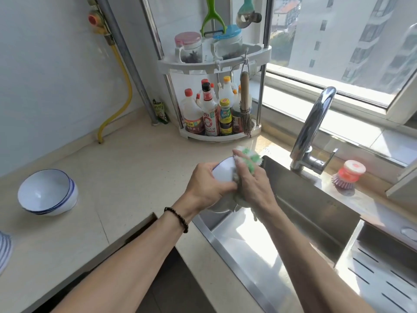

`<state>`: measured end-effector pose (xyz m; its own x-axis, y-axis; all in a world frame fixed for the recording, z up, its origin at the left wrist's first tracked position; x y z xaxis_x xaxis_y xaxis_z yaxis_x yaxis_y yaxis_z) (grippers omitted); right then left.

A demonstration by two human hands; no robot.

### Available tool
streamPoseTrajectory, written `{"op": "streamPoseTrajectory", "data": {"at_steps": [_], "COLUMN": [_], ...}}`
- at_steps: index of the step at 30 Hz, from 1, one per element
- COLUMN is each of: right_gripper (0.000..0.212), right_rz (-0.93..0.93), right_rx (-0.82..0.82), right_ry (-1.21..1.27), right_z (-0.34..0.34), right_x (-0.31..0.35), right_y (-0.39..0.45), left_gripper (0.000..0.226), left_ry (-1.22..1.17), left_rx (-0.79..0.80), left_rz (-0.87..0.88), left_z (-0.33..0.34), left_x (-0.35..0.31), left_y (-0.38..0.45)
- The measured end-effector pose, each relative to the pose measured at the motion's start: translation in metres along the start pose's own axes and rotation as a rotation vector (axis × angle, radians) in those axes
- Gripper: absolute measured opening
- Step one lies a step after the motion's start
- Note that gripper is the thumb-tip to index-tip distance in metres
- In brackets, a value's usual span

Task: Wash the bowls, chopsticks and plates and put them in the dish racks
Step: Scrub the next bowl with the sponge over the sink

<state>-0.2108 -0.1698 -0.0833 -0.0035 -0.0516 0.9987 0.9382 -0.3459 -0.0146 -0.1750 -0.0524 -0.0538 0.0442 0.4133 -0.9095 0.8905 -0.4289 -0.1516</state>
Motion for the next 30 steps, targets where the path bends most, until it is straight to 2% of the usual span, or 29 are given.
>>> {"op": "streamPoseTrajectory", "data": {"at_steps": [2,5,6,10,12,14,16,18,20,23,25,27,30], "right_gripper": [0.027,0.025,0.026,0.029,0.025,0.023,0.035,0.051,0.054,0.057,0.045,0.028,0.026], "right_rz": [-0.019,0.154,0.200,0.044,0.072,0.198,0.376,0.491,0.531,0.497,0.424,0.283,0.064], "right_rx": [0.036,-0.045,-0.063,0.035,0.003,-0.015,0.020,0.062,0.040,-0.017,-0.044,-0.031,0.007], "right_ry": [-0.012,0.326,0.370,0.071,0.136,0.340,0.498,0.557,0.589,0.580,0.485,0.311,0.067], "right_z": [0.009,-0.003,-0.005,0.017,0.017,0.008,0.004,0.004,0.003,-0.004,-0.014,-0.019,-0.011], "right_x": [-0.006,-0.013,-0.017,-0.007,-0.009,-0.017,-0.030,-0.034,-0.040,-0.039,-0.031,-0.013,0.014], "right_y": [-0.003,0.005,0.009,0.009,0.007,0.013,0.017,0.015,0.014,0.016,0.021,0.027,0.025], "left_gripper": [0.028,0.034,0.033,0.027,0.030,0.032,0.032,0.032,0.037,0.054,0.054,0.047,0.032], "left_ry": [0.055,0.058,0.037,0.083,0.128,0.024,-0.155,-0.305,-0.357,-0.269,-0.106,0.025,0.062], "left_rx": [-0.034,-0.029,-0.043,-0.150,-0.126,-0.065,-0.013,0.024,0.090,0.297,0.365,0.320,0.130], "left_rz": [-0.001,0.043,0.043,0.005,0.018,0.039,0.059,0.095,0.088,-0.060,-0.112,-0.099,-0.090], "left_z": [-0.003,-0.003,-0.005,-0.012,-0.012,-0.014,-0.017,-0.017,-0.016,-0.012,-0.009,-0.008,-0.007], "left_x": [-0.002,-0.012,-0.014,-0.012,-0.014,-0.016,-0.019,-0.022,-0.022,-0.018,-0.021,-0.026,-0.020], "left_y": [0.003,-0.004,-0.005,-0.003,-0.004,-0.010,-0.016,-0.020,-0.020,-0.012,-0.005,0.001,0.009]}}
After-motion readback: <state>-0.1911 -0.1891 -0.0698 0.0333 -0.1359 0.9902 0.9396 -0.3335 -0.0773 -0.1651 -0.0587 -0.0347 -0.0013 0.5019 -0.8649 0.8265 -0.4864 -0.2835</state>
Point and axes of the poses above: each hand's wrist, its own y-axis towards the middle knuckle, its own z-axis out of the palm, x = y × z, the point moved 8 cm from there along y, towards the middle knuckle, and after that the axes turned 1 degree about -z, right-handed, at the moved point
